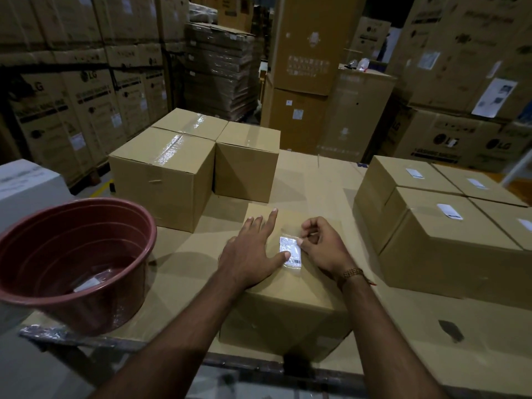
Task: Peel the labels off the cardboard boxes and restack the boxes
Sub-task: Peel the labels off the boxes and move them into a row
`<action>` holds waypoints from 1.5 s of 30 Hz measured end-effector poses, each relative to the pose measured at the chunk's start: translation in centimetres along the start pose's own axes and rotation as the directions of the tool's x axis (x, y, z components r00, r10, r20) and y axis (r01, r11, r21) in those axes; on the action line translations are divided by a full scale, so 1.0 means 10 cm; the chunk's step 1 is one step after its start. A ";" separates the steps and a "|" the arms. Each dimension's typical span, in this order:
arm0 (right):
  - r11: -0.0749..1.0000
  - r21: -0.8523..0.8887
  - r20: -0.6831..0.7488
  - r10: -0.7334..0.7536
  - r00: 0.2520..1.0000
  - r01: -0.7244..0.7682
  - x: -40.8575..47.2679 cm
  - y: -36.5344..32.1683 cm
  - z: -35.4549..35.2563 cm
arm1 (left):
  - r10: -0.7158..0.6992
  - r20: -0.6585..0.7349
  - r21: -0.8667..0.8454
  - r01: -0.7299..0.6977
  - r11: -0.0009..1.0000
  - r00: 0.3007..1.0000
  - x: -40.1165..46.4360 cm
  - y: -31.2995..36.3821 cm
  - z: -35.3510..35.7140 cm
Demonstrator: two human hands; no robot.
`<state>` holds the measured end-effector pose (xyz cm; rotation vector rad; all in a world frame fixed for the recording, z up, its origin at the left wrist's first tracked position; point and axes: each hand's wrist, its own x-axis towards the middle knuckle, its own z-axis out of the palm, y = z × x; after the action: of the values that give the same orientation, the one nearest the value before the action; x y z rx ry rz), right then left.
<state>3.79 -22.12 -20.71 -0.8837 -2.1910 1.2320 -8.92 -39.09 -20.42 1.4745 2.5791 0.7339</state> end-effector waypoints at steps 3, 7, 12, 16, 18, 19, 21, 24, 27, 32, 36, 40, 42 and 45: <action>0.999 0.031 -0.016 0.004 1.000 -0.004 -0.02 -0.01 0.03 | -0.002 0.002 0.007 0.002 1.000 1.000 0.00 0.01 0.00; 0.999 -0.053 -0.033 0.003 0.999 -0.005 0.02 -0.04 0.04 | -0.005 0.010 0.007 0.005 1.000 1.000 0.01 0.00 0.01; 0.997 -0.078 -0.076 -0.003 0.997 -0.003 0.06 -0.08 0.05 | -0.003 0.008 0.012 0.003 1.000 1.000 0.01 -0.01 0.01; 0.999 -0.001 -0.067 -0.035 0.997 0.035 -0.02 -0.11 0.06 | -0.010 0.014 0.020 0.009 1.000 1.000 0.01 0.00 0.00; 0.999 -0.017 -0.058 -0.043 0.997 0.043 -0.08 -0.14 0.03 | -0.015 0.015 0.022 0.014 1.000 1.000 0.01 0.01 0.00; 0.999 -0.026 -0.040 -0.038 0.998 0.037 -0.12 -0.17 0.01 | -0.016 0.017 0.021 0.016 1.000 1.000 0.01 0.01 0.00; 0.999 -0.033 0.008 -0.007 1.000 0.007 -0.18 -0.19 -0.02 | -0.014 0.020 0.019 0.014 1.000 1.000 0.01 0.01 0.00; 0.996 -0.062 0.010 0.071 0.997 -0.070 -0.15 -0.14 -0.03 | -0.002 0.014 0.027 0.001 1.000 1.000 0.01 0.01 0.00; 0.985 -0.144 -0.007 0.100 0.995 -0.100 -0.08 -0.14 0.00 | -0.001 0.014 0.033 0.001 0.999 1.000 0.00 0.01 -0.01; 0.987 -0.151 -0.103 0.040 0.994 -0.055 -0.07 -0.16 0.12 | -0.010 0.026 0.013 0.009 1.000 1.000 -0.01 0.01 -0.03; 0.993 -0.105 -0.170 0.039 0.985 -0.058 -0.08 -0.16 0.18 | -0.035 0.093 -0.017 0.036 0.999 0.995 -0.02 0.02 -0.09; 0.999 -0.018 -0.136 0.025 0.990 -0.028 -0.09 -0.17 0.16 | -0.031 0.106 -0.017 0.033 0.999 0.994 -0.01 0.00 -0.07; 0.999 0.034 -0.068 0.011 0.998 -0.009 -0.14 -0.22 0.08 | -0.037 0.100 -0.025 0.040 0.999 0.994 -0.02 0.00 -0.08; 0.997 0.054 0.126 0.045 0.991 -0.052 -0.24 -0.28 -0.06 | -0.040 0.105 -0.037 0.045 0.998 0.994 -0.02 0.01 -0.09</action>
<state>4.98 -24.59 -18.17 -0.8632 -2.2296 1.4007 -9.05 -39.52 -19.63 1.4030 2.4964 0.6795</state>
